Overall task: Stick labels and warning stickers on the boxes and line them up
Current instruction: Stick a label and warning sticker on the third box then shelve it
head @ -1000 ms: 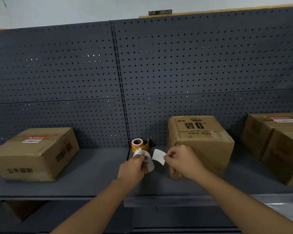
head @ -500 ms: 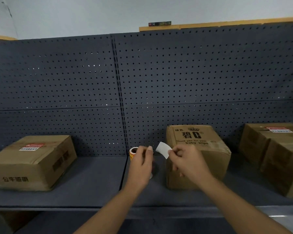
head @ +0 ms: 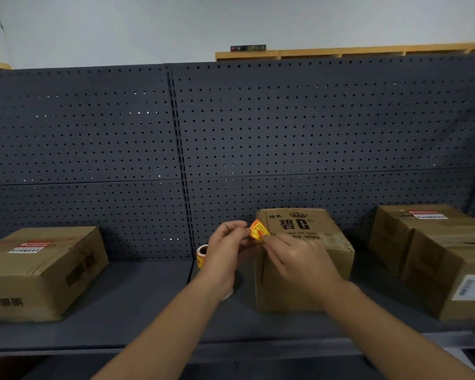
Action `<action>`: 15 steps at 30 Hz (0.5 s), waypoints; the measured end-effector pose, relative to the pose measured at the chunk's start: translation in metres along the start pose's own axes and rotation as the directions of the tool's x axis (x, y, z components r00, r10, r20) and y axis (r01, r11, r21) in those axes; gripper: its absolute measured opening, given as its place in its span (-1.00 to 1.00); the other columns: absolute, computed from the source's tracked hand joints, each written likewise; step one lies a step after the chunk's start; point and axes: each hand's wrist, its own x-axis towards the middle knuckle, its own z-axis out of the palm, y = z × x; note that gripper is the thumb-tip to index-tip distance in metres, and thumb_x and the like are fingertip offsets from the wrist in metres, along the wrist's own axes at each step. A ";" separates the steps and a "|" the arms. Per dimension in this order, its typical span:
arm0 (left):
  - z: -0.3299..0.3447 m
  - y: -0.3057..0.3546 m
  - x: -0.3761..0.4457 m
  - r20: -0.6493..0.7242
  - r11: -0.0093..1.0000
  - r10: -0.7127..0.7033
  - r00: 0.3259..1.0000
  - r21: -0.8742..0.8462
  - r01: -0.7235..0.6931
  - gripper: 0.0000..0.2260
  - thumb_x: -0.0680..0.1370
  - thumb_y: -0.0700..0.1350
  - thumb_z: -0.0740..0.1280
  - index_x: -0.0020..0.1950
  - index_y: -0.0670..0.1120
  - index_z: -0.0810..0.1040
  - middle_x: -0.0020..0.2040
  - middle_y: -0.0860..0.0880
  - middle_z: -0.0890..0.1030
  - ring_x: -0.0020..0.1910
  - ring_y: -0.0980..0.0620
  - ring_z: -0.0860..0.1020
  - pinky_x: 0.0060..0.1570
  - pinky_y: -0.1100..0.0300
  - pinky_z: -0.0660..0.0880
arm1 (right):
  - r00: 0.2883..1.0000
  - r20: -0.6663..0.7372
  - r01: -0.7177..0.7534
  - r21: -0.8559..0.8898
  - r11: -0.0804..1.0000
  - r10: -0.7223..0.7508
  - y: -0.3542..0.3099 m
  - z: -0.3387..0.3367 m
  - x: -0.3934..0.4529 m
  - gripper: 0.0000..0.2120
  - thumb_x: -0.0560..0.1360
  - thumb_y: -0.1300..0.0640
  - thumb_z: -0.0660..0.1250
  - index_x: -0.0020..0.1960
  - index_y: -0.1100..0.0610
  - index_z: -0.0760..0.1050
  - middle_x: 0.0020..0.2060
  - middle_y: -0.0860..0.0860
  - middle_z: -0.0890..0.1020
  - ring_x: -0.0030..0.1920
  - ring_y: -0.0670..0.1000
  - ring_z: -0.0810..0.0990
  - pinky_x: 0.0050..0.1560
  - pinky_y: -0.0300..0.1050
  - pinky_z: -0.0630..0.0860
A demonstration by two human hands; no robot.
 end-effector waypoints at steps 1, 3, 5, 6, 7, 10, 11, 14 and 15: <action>0.000 -0.001 0.001 0.000 1.000 0.009 1.000 0.028 -0.009 -0.90 0.62 -0.27 0.35 0.13 -0.17 0.56 -0.10 -0.16 0.72 -0.11 -0.07 0.71 0.13 -0.10 0.64 | 1.000 0.010 0.001 0.000 1.000 -0.001 0.002 -0.001 -0.002 -0.72 0.67 0.00 0.16 0.13 0.08 0.61 -0.18 -0.03 0.65 -0.33 0.04 0.64 -0.46 -0.01 0.56; 0.001 -0.002 0.002 0.003 0.997 0.028 1.000 0.078 -0.028 -0.90 0.62 -0.26 0.36 0.13 -0.15 0.57 -0.10 -0.16 0.70 -0.08 -0.09 0.68 0.19 -0.17 0.62 | 0.999 0.041 0.006 0.016 1.000 -0.007 0.007 -0.007 -0.004 -0.70 0.65 -0.11 0.20 0.16 0.03 0.60 -0.11 -0.07 0.65 -0.27 -0.01 0.64 -0.41 -0.07 0.56; 0.003 -0.003 0.002 0.024 0.994 0.045 0.999 0.104 -0.047 -0.93 0.63 -0.24 0.35 0.10 -0.13 0.57 -0.09 -0.18 0.66 -0.06 -0.13 0.64 0.20 -0.20 0.61 | 0.991 0.124 -0.060 0.089 0.994 0.048 0.012 -0.014 -0.005 -0.57 0.59 -0.32 0.24 0.24 -0.04 0.56 -0.01 -0.15 0.61 -0.16 -0.12 0.61 -0.30 -0.16 0.56; 0.005 -0.002 0.001 0.038 0.993 0.054 0.998 0.107 -0.057 -0.95 0.64 -0.24 0.33 0.09 -0.13 0.56 -0.09 -0.18 0.65 -0.07 -0.12 0.63 0.17 -0.18 0.62 | 0.978 0.168 -0.156 0.174 0.972 0.127 0.014 -0.018 -0.006 -0.49 0.54 -0.41 0.25 0.27 -0.07 0.55 0.02 -0.18 0.58 -0.11 -0.17 0.59 -0.21 -0.20 0.56; 0.007 -0.001 0.001 0.055 0.991 0.067 0.996 0.110 -0.072 -0.96 0.65 -0.24 0.32 0.07 -0.13 0.54 -0.12 -0.15 0.65 -0.10 -0.09 0.64 0.13 -0.14 0.63 | 0.954 0.190 -0.280 0.292 0.914 0.232 0.013 -0.022 -0.005 -0.47 0.52 -0.44 0.25 0.27 -0.08 0.54 0.03 -0.21 0.56 -0.07 -0.19 0.57 -0.16 -0.21 0.57; 0.015 0.002 -0.001 0.098 0.985 0.104 0.990 0.129 -0.117 -0.96 0.66 -0.24 0.30 0.06 -0.13 0.53 -0.25 0.01 0.64 -0.13 -0.01 0.64 0.02 -0.02 0.66 | 0.808 0.188 -0.537 0.626 0.566 0.558 0.014 -0.031 0.001 -0.69 0.60 -0.25 0.29 0.13 -0.03 0.55 -0.04 -0.10 0.62 -0.16 -0.07 0.65 -0.26 -0.11 0.63; 0.017 0.002 -0.001 0.105 0.983 0.106 0.989 0.139 -0.120 -0.96 0.66 -0.24 0.30 0.07 -0.12 0.53 -0.24 0.01 0.64 -0.11 -0.01 0.64 0.01 -0.02 0.67 | 0.760 0.219 -0.566 0.686 0.457 0.612 0.017 -0.034 0.003 -0.75 0.62 -0.17 0.30 0.12 0.00 0.54 -0.03 -0.04 0.64 -0.23 -0.01 0.68 -0.34 -0.07 0.62; 0.024 0.004 0.000 0.117 0.974 0.097 0.988 0.195 -0.118 -0.95 0.64 -0.22 0.34 0.08 -0.11 0.56 -0.08 -0.05 0.66 -0.11 0.04 0.67 -0.01 0.00 0.67 | 0.724 0.392 -0.614 0.741 0.272 0.567 0.029 -0.040 0.010 -0.80 0.61 -0.03 0.38 0.15 0.06 0.57 0.01 0.04 0.65 -0.27 0.08 0.70 -0.39 0.03 0.54; 0.027 0.004 0.001 0.112 0.965 0.093 0.989 0.234 -0.117 -0.95 0.64 -0.21 0.35 0.07 -0.09 0.57 -0.03 -0.07 0.66 -0.09 0.04 0.67 -0.04 0.02 0.66 | 0.732 0.429 -0.623 0.736 0.266 0.530 0.033 -0.040 0.011 -0.82 0.60 -0.01 0.40 0.13 0.07 0.60 -0.02 0.04 0.67 -0.26 0.07 0.70 -0.38 0.03 0.53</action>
